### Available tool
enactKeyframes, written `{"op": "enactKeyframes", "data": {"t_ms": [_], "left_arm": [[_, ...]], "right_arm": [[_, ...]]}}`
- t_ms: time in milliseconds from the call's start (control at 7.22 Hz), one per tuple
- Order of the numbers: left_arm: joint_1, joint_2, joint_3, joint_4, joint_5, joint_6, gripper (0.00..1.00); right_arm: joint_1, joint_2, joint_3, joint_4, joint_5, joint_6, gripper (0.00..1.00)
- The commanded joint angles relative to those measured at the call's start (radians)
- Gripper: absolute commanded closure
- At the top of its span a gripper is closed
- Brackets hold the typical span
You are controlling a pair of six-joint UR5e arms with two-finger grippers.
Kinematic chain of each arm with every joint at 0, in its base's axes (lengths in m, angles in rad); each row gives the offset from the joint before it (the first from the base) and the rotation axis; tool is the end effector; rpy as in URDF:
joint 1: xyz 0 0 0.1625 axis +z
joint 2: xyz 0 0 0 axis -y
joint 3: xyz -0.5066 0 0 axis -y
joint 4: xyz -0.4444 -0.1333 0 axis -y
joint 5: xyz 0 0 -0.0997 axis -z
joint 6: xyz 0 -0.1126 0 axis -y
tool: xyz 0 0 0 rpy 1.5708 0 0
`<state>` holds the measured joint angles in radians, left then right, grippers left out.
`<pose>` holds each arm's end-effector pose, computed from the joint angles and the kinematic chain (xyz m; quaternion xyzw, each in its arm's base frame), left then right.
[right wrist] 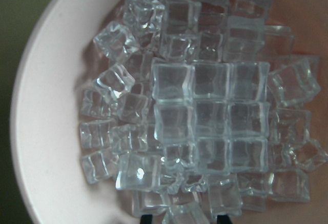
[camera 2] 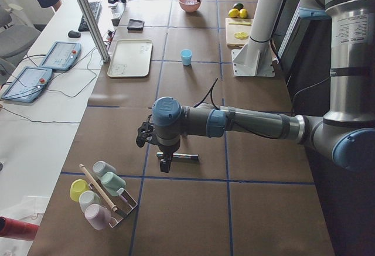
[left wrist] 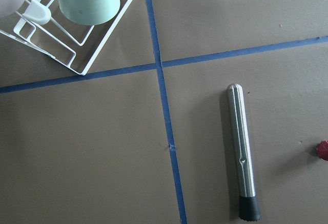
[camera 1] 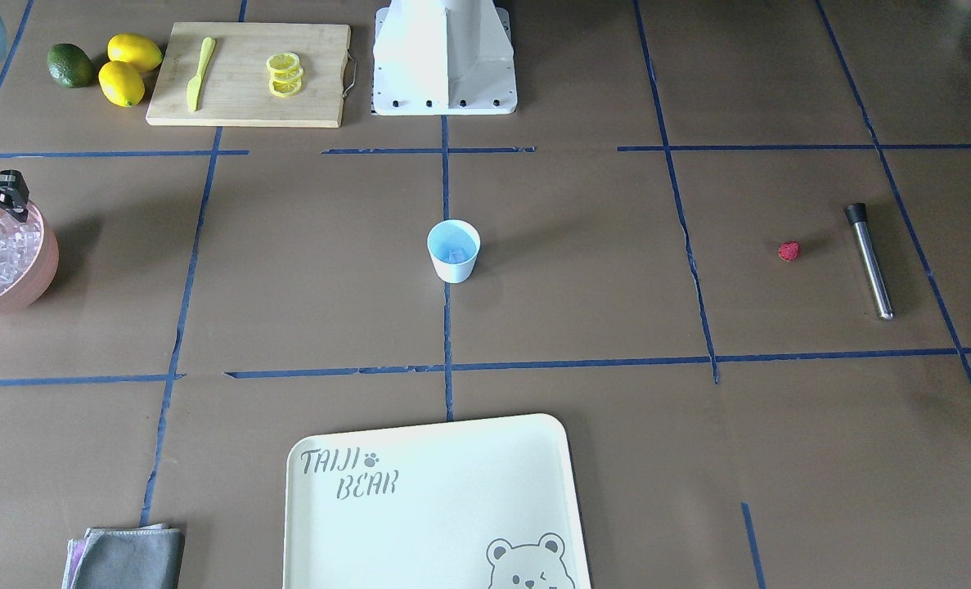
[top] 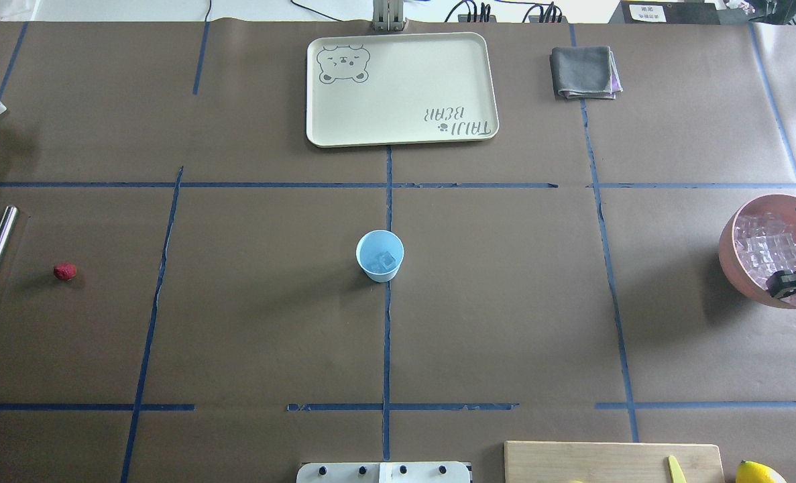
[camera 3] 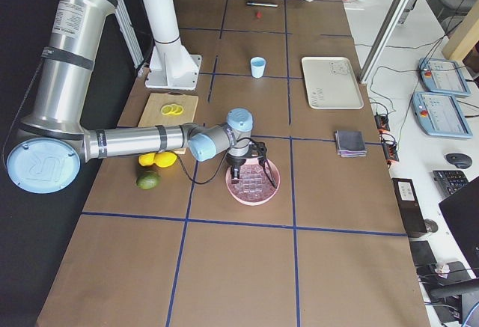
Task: Mash ice and strawberries in cup
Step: 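Grasp more ice cubes from the pink bowl with the right gripper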
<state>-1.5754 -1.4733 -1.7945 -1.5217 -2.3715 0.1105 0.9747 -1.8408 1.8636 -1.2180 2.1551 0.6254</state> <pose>-0.0548 -0.4967 0.6812 0.0578 0.3868 0.0637 0.9182 -0.1861 -0.4011 0.6914 -0.0158 -0.3343 -0.0400 0.9415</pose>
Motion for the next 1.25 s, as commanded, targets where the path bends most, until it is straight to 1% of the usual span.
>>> {"op": "enactKeyframes", "data": {"t_ms": [0,138,277,415,554,692,831,969,1108], "left_arm": [[0.000,0.002,-0.006,0.000,0.000,0.000,0.00],[0.000,0.002,-0.008,0.000,0.000,0.000,0.00],[0.000,0.002,-0.009,0.000,0.000,0.000,0.00],[0.000,0.002,-0.010,0.002,0.000,0.000,0.00],[0.000,0.002,-0.010,0.002,0.000,0.000,0.00],[0.000,0.002,-0.010,0.002,0.000,0.000,0.00],[0.000,0.002,-0.010,0.002,0.000,0.000,0.00],[0.000,0.002,-0.010,0.002,0.000,0.000,0.00],[0.000,0.002,-0.010,0.002,0.000,0.000,0.00]], "right_arm": [[-0.010,0.001,-0.017,0.000,-0.009,-0.001,0.49],[-0.014,0.003,-0.018,0.000,-0.014,0.000,0.49],[-0.014,0.003,-0.018,0.000,-0.014,0.000,0.52],[-0.016,0.003,-0.018,0.000,-0.012,0.000,0.58],[-0.016,0.009,-0.018,0.000,-0.011,-0.001,0.71],[-0.014,0.015,-0.017,0.000,-0.009,-0.004,0.87],[-0.014,0.015,-0.015,0.000,-0.009,-0.007,0.94],[-0.014,0.015,-0.011,0.000,-0.009,-0.007,0.97],[-0.013,0.015,-0.011,0.000,-0.009,-0.007,0.97]]}}
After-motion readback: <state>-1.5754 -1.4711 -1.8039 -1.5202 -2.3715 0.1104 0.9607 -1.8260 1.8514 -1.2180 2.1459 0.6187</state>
